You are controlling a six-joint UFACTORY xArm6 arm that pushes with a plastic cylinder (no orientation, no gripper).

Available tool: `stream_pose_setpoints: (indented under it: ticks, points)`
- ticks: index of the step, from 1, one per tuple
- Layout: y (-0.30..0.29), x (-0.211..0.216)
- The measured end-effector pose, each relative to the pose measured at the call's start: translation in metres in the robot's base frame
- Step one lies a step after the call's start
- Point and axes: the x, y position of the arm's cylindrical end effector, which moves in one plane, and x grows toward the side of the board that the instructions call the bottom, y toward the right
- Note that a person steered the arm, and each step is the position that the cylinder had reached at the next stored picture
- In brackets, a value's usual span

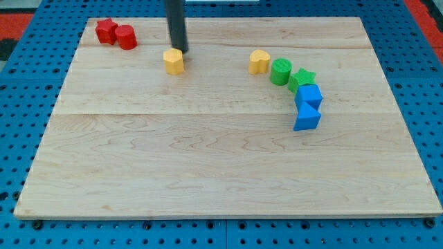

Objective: Move the hexagon to the bottom left of the yellow heart

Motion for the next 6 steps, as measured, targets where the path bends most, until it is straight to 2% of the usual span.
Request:
stream_pose_setpoints:
  ticks: [2,3,4,5,6]
  points:
    - [-0.067,-0.021]
    - [-0.066,0.018]
    - [-0.019,0.051]
    - [0.046,0.066]
    - [0.069,0.069]
